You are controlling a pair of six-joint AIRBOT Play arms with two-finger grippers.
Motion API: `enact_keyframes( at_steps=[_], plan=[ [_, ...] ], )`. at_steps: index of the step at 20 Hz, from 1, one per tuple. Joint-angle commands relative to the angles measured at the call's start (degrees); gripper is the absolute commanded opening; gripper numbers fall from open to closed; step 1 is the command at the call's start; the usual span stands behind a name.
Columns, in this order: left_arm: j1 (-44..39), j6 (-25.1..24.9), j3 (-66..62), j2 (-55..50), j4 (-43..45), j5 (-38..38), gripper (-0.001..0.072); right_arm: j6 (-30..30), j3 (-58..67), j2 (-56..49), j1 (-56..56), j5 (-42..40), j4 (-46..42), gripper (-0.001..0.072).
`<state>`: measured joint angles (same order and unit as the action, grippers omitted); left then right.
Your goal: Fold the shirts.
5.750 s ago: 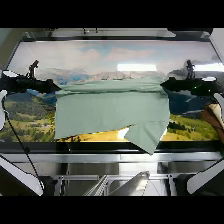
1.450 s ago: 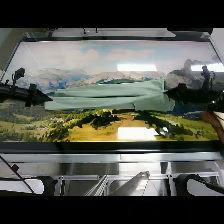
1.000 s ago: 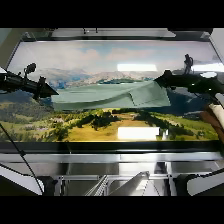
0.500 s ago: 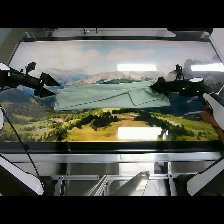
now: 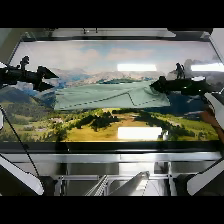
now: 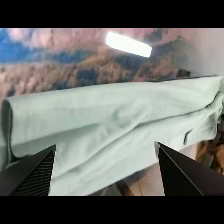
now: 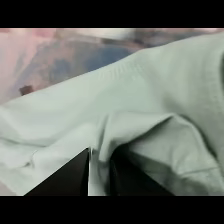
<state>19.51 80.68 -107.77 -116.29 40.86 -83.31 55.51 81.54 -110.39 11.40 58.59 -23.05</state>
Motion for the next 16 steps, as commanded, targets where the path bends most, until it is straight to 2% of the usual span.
enact_keyframes(
  at_steps=[1,2,4,5,6,7,8,9,10,16],
  plan=[
    [0.15,-2.71,-0.11,2.1,-0.46,-2.82,0.0708,-0.31,1.53,2.21,1.18,6.01,-0.87,0.0242],
    [-0.02,-2.89,-0.11,3.21,-0.44,-2.89,0.0708,-0.28,2.34,2.93,1.57,6.62,-2.45,0.0351],
    [-0.9,-3.82,-0.11,5.01,-0.31,-3.69,0.0707,-0.11,4.02,4.11,2.54,6.82,-8.74,0.0408],
    [-1.57,-3.8,-0.11,5.53,0.07,-4.04,0.0708,1.57,4.87,4.33,3.17,6.56,-12.48,0.0601],
    [-2.47,-3.85,-0.11,5.84,0.11,-4.61,0.0707,4.83,5.49,4.28,3.93,6.12,-16.92,0.0702],
    [-3.41,-3.82,-0.11,5.9,0.07,-5.03,0.0705,7.41,5.51,4.26,4.57,5.73,-20.46,0.0702],
    [-4.57,-3.82,-0.09,5.88,0.09,-5.25,0.0601,9.6,5.53,3.87,5.11,5.77,-23.15,0.0702],
    [-5.73,-4.11,-0.11,5.88,0.09,-5.25,0.0273,10.67,5.53,3.34,5.57,5.95,-23.74,0.0702],
    [-6.86,-5.55,-0.11,5.9,-0.24,-5.2,-0.0002,11.21,5.53,2.6,5.99,6.23,-23.34,0.0702],
    [-14.64,-8.44,-0.11,5.88,0.15,-3.13,-0.0003,11.13,5.57,-1.7,4.61,6.97,-21.16,0.0702]
  ],
)
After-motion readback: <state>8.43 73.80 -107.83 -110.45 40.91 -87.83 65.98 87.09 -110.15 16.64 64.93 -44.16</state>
